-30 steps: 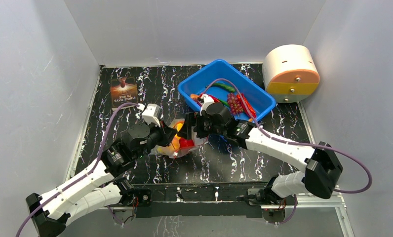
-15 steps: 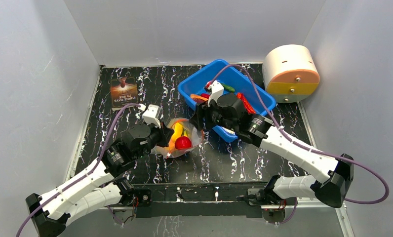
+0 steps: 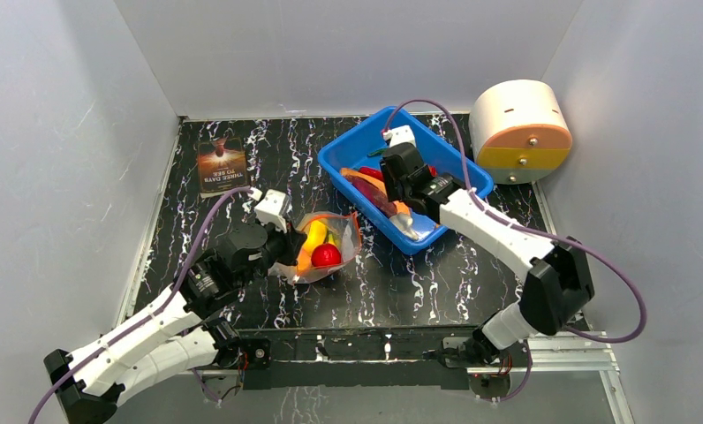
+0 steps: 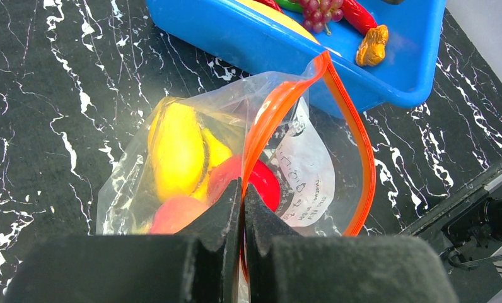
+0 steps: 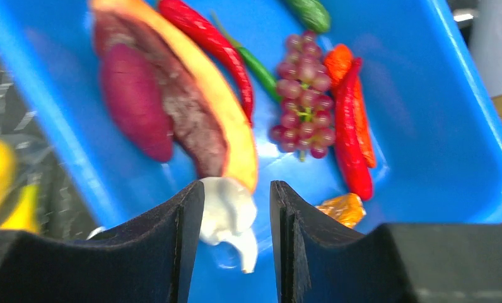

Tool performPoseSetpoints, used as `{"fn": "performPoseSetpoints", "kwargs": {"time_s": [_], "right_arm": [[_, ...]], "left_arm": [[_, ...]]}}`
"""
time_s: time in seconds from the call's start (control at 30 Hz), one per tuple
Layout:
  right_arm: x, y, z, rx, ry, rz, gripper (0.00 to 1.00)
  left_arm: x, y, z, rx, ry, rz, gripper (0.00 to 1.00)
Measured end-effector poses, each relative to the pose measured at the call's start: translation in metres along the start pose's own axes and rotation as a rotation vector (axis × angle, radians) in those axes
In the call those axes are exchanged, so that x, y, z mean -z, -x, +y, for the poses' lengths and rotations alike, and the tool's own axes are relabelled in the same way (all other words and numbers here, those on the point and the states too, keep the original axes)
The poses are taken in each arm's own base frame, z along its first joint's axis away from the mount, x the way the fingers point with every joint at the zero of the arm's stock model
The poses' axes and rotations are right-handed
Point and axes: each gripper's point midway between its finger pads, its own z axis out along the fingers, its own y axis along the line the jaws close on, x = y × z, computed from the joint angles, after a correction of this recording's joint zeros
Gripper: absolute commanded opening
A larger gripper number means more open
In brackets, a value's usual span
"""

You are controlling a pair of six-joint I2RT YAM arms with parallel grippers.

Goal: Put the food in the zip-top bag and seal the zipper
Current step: Pick up the fake fruit from the bin.

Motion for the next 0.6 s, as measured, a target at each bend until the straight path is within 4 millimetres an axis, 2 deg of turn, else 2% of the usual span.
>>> {"fn": "performPoseSetpoints", "kwargs": {"time_s": [0.13,0.27,0.6], "right_arm": [[-0.024,-0.014,-0.027,0.031,-0.104,0.062,0.41],[-0.043,-0.024,-0.044,0.054,-0.169,0.109,0.42],[-0.083,-0.058,-0.06,0.097,-0.215,0.223,0.43]], "left_arm": [[0.001,0.0,0.0,0.001,-0.002,-0.003,0.0],[0.001,0.001,0.0,0.002,-0.002,-0.005,0.0],[0.001,-0.001,0.001,0.002,-0.002,-0.003,0.0]]}}
